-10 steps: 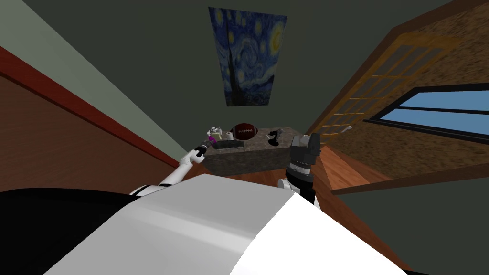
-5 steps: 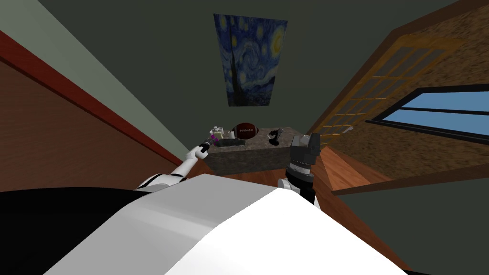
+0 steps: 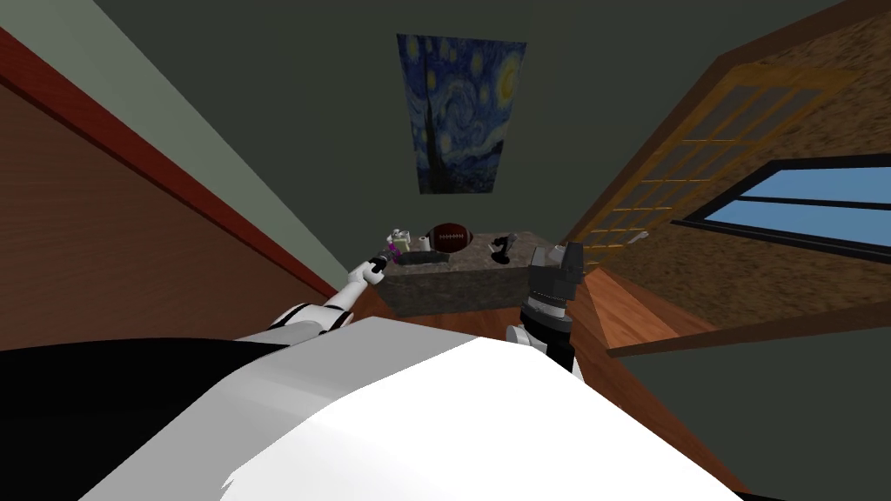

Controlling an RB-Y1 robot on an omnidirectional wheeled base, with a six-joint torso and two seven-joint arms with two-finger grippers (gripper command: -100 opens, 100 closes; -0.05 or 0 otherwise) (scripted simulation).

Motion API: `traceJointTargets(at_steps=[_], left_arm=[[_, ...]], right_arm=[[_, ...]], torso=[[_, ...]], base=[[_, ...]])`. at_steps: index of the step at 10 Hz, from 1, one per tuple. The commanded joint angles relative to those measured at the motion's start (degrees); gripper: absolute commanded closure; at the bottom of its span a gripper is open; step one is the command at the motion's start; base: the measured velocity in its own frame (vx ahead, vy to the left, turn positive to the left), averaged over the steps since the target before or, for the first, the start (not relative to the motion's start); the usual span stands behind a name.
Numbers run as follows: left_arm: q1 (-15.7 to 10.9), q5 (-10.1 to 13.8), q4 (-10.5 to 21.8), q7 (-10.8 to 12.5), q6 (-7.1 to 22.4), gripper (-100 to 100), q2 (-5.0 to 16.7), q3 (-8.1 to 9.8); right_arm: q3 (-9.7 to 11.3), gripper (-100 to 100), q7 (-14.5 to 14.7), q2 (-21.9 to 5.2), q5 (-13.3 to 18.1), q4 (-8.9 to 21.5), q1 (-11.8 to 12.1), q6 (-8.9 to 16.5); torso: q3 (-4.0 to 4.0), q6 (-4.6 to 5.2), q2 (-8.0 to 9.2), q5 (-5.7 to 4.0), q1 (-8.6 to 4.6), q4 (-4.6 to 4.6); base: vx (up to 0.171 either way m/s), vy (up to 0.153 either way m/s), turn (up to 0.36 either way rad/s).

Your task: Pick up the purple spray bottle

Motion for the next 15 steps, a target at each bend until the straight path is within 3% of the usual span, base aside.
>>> traceJointTargets(at_steps=[1,2,6,7,8,11,13,14,15], left_arm=[[-1.08,0.11,1.78,0.12,-0.02,-100,0.20,-0.11],[-3.53,-0.80,3.76,-0.58,-1.37,-100,-0.76,-1.72],[-8.52,-0.80,9.54,-0.58,-1.37,-100,-0.76,-1.72],[-10.95,-1.70,11.44,-1.28,-2.72,-100,-1.73,-3.33],[-12.21,-1.70,12.46,-1.28,-2.72,-100,-1.73,-3.33],[-15.82,-1.70,14.68,-1.28,-2.72,-100,-1.73,-3.33],[-15.97,-1.70,17.31,-1.28,-2.72,-100,-1.73,-3.33],[-18.84,-2.61,19.65,-1.99,-4.07,-100,-2.69,-4.94],[-21.81,-2.61,24.71,-1.99,-4.07,-100,-2.69,-4.17]], right_arm=[[0.00,0,0.00,0.00,0.00,0.00,0.00,0.00],[0.00,0,0.00,0.00,0.00,0.00,0.00,0.00],[0.00,0,0.00,0.00,0.00,0.00,0.00,0.00],[0.00,0,0.00,0.00,0.00,0.00,0.00,0.00],[0.00,0,0.00,0.00,0.00,0.00,0.00,0.00],[0.00,0,0.00,0.00,0.00,0.00,0.00,0.00],[0.00,0,0.00,0.00,0.00,0.00,0.00,0.00],[0.00,0,0.00,0.00,0.00,0.00,0.00,0.00],[0.00,0,0.00,0.00,0.00,0.00,0.00,0.00]], torso=[[0.00,0.00,0.00,0.00,0.00,0.00],[-0.06,-0.01,-0.09,0.00,-0.01,-0.03],[0.00,0.00,0.00,0.00,-0.02,0.00],[-0.05,-0.02,-0.08,0.00,-0.01,-0.03],[0.02,-0.03,0.06,0.01,0.02,-0.01],[0.01,-0.01,0.02,0.00,-0.02,0.00],[-0.07,-0.02,-0.11,0.01,-0.01,-0.04],[-0.07,-0.03,-0.11,0.01,0.00,-0.04],[0.01,-0.03,0.06,0.02,0.06,-0.01]], base=[[0.010,-0.004,-0.004],[-0.065,0.021,0.135],[-0.037,0.003,0.005],[-0.056,0.012,0.103],[-0.082,0.016,0.067],[-0.024,0.002,-0.004],[0.007,0.000,0.000],[-0.065,0.027,0.131],[-0.084,0.022,0.044]])
